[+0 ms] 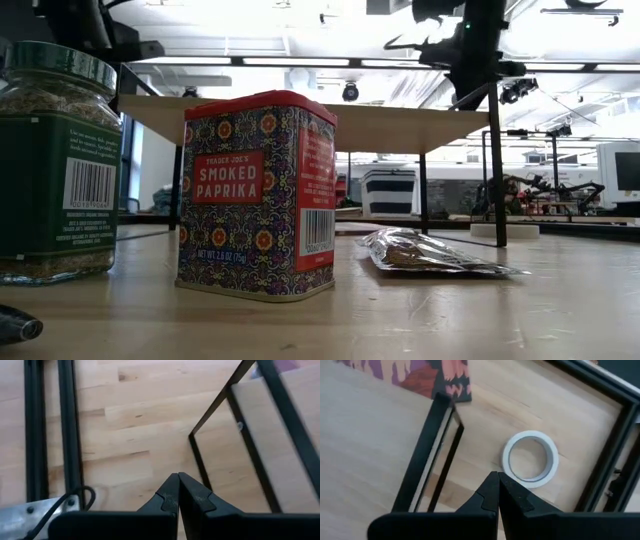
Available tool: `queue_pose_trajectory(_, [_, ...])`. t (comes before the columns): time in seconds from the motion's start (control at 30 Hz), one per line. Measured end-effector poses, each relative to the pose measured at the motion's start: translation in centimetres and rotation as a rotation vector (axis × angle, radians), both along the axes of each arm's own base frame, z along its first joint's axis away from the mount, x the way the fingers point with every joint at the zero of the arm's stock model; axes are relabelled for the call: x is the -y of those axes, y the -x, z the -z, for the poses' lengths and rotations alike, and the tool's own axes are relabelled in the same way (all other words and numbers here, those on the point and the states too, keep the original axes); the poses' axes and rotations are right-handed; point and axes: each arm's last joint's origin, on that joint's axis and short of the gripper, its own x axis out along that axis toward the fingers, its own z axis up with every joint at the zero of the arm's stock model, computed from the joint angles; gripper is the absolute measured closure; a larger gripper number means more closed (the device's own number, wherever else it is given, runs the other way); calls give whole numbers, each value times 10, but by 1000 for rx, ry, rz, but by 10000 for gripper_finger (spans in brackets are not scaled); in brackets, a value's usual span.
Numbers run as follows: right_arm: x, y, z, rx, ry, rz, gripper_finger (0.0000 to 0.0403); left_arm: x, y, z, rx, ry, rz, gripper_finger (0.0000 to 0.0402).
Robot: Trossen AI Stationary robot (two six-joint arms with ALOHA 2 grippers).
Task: Shelf spices
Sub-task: Adjust the shelf
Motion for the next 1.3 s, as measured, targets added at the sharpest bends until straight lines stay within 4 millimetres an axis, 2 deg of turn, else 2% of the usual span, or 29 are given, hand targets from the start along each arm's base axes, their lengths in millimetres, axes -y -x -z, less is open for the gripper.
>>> queue_pose_trajectory(0.23, [-3, -5, 2, 42, -64, -24, 403, -3, -2, -1, -5, -47, 19, 401])
queue_pose_trajectory(0.67, [-34, -18, 1, 110, -84, -54, 403, -24, -15, -1, -1, -107, 27, 401])
queue_pose_trajectory(1.03, [-51, -22, 0, 132, -83, -50, 403, -38, -30, 6, -53, -102, 71, 401])
queue_pose_trajectory(1.3, [-60, -24, 0, 147, -89, -57, 403, -47, -32, 6, -60, -115, 66, 401])
